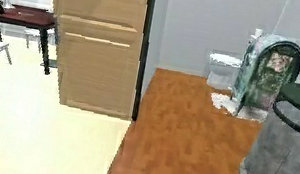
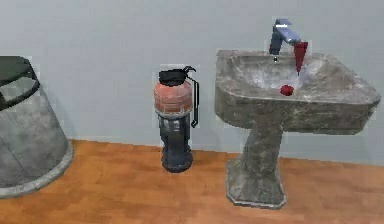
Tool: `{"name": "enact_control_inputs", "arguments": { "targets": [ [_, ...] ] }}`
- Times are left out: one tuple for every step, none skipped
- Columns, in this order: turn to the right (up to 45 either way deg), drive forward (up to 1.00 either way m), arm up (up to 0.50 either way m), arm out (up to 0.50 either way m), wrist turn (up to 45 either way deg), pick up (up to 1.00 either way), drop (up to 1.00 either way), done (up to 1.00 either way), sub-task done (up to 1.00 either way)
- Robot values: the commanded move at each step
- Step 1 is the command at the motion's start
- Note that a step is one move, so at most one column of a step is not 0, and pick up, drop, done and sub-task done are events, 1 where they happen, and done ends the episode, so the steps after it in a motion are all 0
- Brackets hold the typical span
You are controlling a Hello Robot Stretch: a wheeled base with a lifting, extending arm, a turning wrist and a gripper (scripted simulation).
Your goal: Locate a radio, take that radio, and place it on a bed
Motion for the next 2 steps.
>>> {"name": "enact_control_inputs", "arguments": {
  "targets": [
    [45.0,0.00,0.00,0.00,0.0,0.00,0.00,0.00,0.00],
    [6.0,0.00,0.00,0.00,0.0,0.00,0.00,0.00,0.00]
  ]
}}
